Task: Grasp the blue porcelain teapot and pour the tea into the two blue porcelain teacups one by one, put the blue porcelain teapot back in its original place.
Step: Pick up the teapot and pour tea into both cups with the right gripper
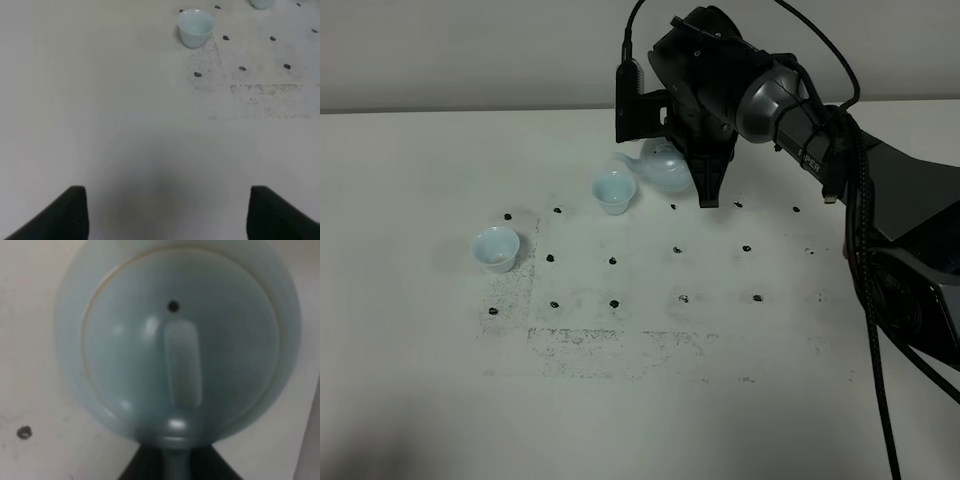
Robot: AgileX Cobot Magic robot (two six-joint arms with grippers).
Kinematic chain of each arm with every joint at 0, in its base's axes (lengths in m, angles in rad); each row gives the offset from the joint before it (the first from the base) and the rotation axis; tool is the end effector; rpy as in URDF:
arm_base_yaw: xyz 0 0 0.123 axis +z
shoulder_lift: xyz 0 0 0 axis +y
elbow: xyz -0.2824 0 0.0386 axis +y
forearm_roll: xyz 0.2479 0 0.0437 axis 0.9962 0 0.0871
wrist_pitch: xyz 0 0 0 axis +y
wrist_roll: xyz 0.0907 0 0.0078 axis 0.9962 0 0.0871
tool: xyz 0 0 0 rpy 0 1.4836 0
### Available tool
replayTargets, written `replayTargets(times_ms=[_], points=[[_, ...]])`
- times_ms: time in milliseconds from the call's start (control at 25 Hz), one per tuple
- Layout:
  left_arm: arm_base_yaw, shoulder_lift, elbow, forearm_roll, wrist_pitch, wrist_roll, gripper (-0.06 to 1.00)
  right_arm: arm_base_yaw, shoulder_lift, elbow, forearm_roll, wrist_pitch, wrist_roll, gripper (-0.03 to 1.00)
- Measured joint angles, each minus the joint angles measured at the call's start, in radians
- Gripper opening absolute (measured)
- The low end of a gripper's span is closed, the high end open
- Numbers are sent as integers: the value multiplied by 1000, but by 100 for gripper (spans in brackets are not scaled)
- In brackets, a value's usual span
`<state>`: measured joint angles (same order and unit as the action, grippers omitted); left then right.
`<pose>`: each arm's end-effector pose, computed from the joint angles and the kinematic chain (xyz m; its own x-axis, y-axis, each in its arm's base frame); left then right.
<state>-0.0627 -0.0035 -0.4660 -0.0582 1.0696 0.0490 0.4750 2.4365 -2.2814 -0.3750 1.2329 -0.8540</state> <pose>-0.0023 -0.0045 0.2671 -0.4868 0.0516 -0.8720 0.1172 0.9931 -0.0067 0.4736 0.2081 0.1997 -0.1882 -0.9753 0.1154 -0.8973 0.1230 -0.4238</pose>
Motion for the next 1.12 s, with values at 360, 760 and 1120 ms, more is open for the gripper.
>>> replayTargets(times_ms=[360,760,1120], points=[[0,0,0,0,0,0,66,19,0,0,-84,-1,0,9],[0,0,0,0,0,0,66,38,10,-2,-118,-23,-32,9],[0,0,0,0,0,0,66,46,47,-2,-191,-86,-59,9]])
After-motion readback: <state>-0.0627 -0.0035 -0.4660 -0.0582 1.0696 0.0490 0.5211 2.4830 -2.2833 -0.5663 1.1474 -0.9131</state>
